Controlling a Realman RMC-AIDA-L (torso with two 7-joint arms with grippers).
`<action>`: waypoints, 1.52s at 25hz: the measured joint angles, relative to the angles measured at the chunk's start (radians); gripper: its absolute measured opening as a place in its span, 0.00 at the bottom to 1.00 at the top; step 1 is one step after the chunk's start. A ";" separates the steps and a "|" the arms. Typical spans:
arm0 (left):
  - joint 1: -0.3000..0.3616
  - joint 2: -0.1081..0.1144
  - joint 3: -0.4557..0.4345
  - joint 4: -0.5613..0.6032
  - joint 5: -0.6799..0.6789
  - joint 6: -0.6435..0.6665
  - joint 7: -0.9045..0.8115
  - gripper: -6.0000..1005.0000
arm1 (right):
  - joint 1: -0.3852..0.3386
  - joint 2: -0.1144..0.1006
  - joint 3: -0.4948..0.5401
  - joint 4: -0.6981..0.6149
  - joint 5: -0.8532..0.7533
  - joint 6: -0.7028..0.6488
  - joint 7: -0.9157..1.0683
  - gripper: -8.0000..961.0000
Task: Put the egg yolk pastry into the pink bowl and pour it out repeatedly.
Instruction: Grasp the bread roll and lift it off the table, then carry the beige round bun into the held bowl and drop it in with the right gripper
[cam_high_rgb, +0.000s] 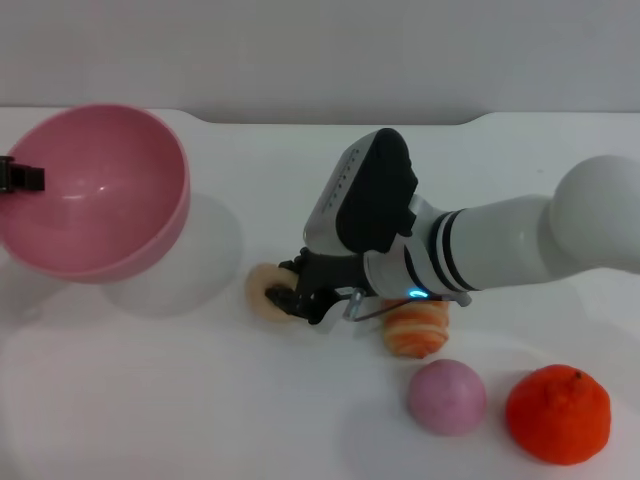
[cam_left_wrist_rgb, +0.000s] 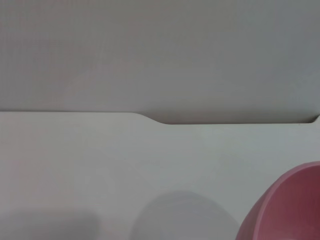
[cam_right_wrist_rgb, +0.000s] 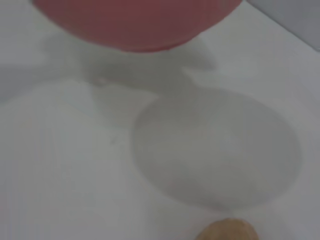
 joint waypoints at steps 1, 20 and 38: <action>-0.001 0.000 0.002 -0.004 0.000 -0.002 0.000 0.00 | -0.006 -0.001 0.011 -0.004 0.000 -0.002 0.000 0.38; -0.166 -0.003 0.257 -0.384 0.018 -0.229 -0.002 0.00 | -0.229 -0.013 0.709 -0.494 -0.020 -0.578 -0.187 0.23; -0.245 -0.004 0.382 -0.445 -0.023 -0.299 -0.036 0.01 | -0.203 -0.006 0.624 -0.548 -0.158 -0.701 -0.177 0.34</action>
